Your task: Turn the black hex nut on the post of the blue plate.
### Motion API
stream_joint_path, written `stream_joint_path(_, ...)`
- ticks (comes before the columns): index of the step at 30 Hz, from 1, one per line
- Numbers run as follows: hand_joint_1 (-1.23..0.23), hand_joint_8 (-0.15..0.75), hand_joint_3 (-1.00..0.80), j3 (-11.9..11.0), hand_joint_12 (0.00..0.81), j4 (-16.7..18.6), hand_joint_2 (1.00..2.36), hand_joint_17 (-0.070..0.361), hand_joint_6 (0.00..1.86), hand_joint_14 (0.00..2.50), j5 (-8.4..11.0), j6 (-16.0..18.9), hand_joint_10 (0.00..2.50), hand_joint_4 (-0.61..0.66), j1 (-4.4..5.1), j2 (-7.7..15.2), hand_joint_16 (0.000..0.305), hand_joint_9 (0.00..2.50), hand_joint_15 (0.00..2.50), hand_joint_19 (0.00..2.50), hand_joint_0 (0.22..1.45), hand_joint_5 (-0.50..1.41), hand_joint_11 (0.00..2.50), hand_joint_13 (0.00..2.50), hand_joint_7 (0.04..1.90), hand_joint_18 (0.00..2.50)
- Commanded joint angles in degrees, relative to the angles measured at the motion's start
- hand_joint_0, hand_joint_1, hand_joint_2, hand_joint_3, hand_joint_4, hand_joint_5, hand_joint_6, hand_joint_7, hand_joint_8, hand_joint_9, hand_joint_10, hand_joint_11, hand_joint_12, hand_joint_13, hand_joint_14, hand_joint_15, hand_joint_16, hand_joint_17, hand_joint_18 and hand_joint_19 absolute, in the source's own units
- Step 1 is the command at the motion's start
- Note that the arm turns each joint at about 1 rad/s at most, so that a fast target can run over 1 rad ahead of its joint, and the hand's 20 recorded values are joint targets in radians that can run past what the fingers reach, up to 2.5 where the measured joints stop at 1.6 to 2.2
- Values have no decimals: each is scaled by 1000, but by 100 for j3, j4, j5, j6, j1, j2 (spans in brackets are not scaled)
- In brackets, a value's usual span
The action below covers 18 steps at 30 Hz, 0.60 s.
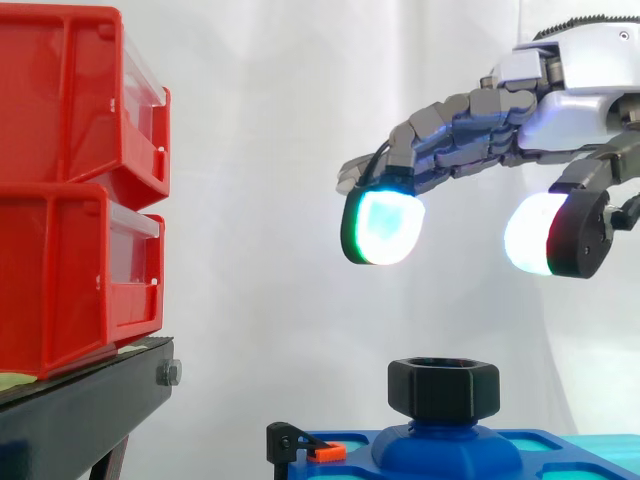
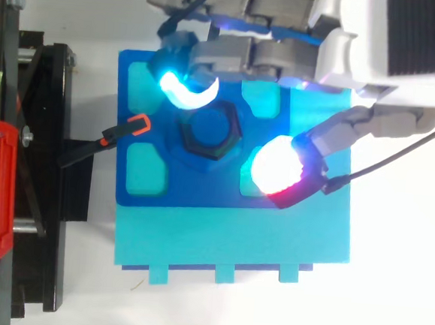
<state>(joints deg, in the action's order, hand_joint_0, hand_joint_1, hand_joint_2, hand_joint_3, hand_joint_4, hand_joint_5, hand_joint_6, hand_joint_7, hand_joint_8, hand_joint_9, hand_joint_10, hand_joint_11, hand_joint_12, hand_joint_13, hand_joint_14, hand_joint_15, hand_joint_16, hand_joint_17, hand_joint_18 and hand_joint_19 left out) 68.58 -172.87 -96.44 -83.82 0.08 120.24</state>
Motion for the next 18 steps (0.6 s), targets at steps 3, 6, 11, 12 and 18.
stream_joint_path(3, -745, 160, -500, -3, 315, 113, 1000, 104, 502, 0, 64, -56, 3, 155, 133, 17, 46, 160, 3, 193, 465, -268, 120, 83, 828, 142)
stream_joint_path(6, -750, 172, -500, 6, 330, 105, 1000, 111, 502, 0, 117, -56, 2, 156, 168, 17, 49, 156, 5, 182, 432, -273, 100, 84, 817, 145)
stream_joint_path(11, -807, 142, -500, 15, 304, 113, 1000, 99, 502, 0, 117, -56, 2, 114, 212, 35, 44, 105, 14, 192, 493, -284, 119, 48, 810, 90)
stream_joint_path(12, -810, 140, -500, 15, 301, 131, 1000, 98, 502, 0, 117, -56, 2, 111, 221, 35, 44, 106, 14, 197, 502, -284, 120, 47, 806, 91)
stream_joint_path(18, -813, 109, -470, 182, 271, 333, 1004, 86, 502, 0, 205, -38, 5, 74, 238, 35, 38, 37, 32, 216, 626, -297, 163, 0, 815, 19)
